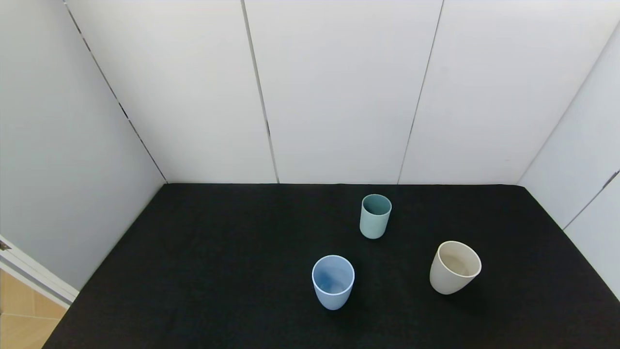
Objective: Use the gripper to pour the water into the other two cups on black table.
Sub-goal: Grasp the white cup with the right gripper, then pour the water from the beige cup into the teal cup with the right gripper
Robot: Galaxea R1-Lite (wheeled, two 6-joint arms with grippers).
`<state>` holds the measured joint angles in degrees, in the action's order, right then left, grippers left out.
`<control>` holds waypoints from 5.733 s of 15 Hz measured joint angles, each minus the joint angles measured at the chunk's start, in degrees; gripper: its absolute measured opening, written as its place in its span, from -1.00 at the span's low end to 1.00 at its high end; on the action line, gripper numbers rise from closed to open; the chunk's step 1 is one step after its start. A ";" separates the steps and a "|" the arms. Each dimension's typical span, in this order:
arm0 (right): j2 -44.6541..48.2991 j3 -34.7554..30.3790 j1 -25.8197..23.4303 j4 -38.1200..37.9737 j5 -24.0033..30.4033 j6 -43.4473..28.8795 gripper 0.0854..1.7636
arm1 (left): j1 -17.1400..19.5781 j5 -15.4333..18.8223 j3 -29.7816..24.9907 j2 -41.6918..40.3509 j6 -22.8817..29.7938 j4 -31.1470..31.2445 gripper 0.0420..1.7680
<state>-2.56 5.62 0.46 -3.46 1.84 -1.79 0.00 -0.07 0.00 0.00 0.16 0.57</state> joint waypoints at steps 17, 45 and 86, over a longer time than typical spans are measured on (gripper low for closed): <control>-64.17 22.05 0.61 9.17 0.66 -3.39 0.94 | 0.00 0.00 0.00 0.00 0.00 -0.05 0.94; -111.45 7.72 15.79 78.40 -2.26 -5.91 0.94 | 0.00 0.00 0.00 0.00 0.00 0.00 0.94; -106.42 36.17 8.46 47.01 -2.44 5.67 0.42 | -0.10 0.00 0.00 0.00 0.00 -0.05 0.94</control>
<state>-108.98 41.79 8.92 43.54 -0.60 3.88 -0.10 -0.07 0.00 0.00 0.16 0.52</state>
